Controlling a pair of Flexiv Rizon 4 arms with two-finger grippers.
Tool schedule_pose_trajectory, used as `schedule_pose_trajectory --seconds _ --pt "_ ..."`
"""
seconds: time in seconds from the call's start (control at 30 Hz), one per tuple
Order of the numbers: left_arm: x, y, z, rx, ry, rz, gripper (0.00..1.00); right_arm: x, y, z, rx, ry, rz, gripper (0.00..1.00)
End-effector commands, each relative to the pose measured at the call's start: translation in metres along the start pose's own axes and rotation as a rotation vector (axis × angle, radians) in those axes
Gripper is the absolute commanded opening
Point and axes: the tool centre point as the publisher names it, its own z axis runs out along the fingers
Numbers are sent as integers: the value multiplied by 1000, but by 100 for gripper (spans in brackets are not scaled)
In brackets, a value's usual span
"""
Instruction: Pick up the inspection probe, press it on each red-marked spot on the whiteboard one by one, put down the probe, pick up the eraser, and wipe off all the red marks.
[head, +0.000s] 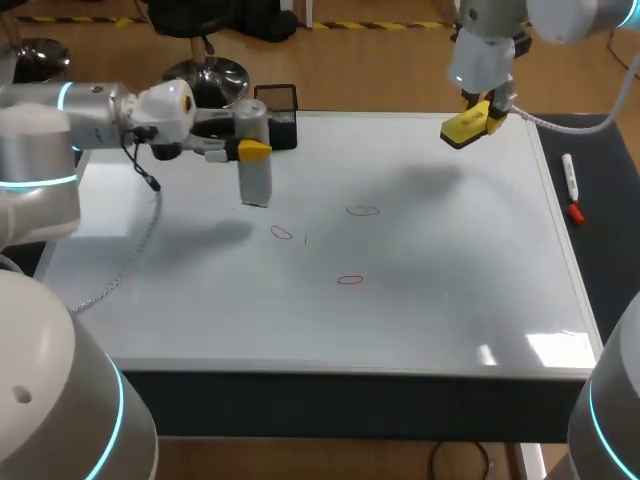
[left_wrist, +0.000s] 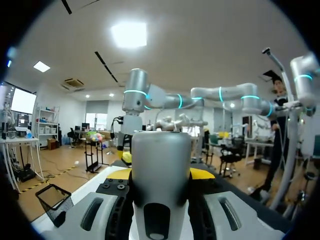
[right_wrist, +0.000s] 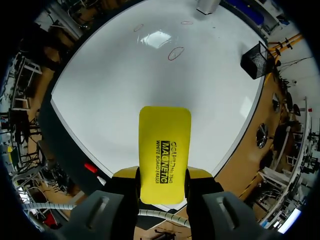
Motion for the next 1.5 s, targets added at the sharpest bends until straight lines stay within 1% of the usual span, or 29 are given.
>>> schedule_pose_trajectory --seconds 0.03,0.3,0.7,0.97,1.0,1.07,1.2,1.5 --pt "4 8 13 12 8 0 0 1 -1 -2 3 2 -2 0" --pt "8 28 25 34 34 -18 0 1 -1 -2 3 2 -2 0" --pt "7 51 25 50 41 -29 0 1 -1 -2 3 2 -2 0" --pt "10 58 22 38 36 -37 0 1 -1 -2 3 2 -2 0" --pt "11 58 21 23 35 -32 0 1 -1 -2 3 2 -2 0" --pt "12 59 21 25 34 -31 0 1 -1 -2 3 2 -2 0" --pt "13 62 20 0 34 -31 0 1 -1 -2 3 2 -2 0" --pt "15 63 19 -2 28 -35 0 1 -1 -2 3 2 -2 0"
